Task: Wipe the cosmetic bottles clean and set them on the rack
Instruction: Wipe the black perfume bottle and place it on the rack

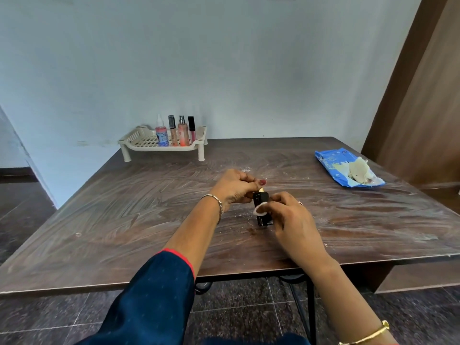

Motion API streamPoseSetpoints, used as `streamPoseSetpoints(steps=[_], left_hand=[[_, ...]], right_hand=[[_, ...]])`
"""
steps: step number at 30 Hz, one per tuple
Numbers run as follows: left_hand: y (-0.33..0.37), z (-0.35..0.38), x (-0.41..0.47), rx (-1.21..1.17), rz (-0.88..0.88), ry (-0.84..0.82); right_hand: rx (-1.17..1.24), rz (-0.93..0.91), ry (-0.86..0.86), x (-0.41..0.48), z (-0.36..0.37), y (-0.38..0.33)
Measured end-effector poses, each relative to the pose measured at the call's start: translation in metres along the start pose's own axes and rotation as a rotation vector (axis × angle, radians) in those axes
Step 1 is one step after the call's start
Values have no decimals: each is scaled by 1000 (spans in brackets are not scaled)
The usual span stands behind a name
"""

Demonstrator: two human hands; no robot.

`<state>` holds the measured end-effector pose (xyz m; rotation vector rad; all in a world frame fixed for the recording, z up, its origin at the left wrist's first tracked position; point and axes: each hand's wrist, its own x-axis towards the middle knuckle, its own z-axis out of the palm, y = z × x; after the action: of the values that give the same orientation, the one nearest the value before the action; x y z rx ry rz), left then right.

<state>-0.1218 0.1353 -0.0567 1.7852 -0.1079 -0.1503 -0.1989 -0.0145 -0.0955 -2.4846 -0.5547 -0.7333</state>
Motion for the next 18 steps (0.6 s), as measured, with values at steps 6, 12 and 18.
streamPoseSetpoints(steps=[6, 12, 18], left_hand=[[6, 11, 0, 39, 36, 5], [15, 22, -3, 150, 73, 23], [21, 27, -5, 136, 80, 8]], right_hand=[[-1, 6, -68, -16, -9, 3], [61, 6, -98, -16, -24, 20], [77, 3, 156, 5, -18, 19]])
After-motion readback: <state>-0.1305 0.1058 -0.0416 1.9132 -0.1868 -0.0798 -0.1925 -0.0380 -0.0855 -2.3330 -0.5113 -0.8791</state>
